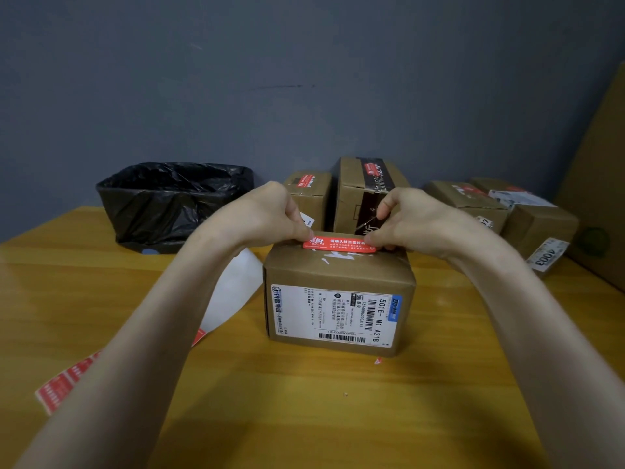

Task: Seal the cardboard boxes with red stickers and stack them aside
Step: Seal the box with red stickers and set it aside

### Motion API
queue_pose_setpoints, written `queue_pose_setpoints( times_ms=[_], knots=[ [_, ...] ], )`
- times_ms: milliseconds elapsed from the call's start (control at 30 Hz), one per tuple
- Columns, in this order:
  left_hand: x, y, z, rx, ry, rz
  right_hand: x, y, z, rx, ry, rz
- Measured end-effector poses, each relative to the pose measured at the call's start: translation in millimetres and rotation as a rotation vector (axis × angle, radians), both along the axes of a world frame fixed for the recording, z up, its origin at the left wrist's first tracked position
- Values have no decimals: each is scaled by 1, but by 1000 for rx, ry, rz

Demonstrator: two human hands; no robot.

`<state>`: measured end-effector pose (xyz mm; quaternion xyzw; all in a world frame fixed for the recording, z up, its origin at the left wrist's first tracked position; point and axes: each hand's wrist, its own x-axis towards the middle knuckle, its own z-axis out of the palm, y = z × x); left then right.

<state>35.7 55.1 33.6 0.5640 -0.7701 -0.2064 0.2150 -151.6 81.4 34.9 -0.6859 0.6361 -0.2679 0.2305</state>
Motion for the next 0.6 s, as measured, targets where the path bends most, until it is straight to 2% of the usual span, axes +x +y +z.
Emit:
queue_pose_setpoints(
  times_ms=[600],
  knots=[
    [0,-3,0,-3,-29,-2,3,0,-1,-25,45,-17]
  ],
)
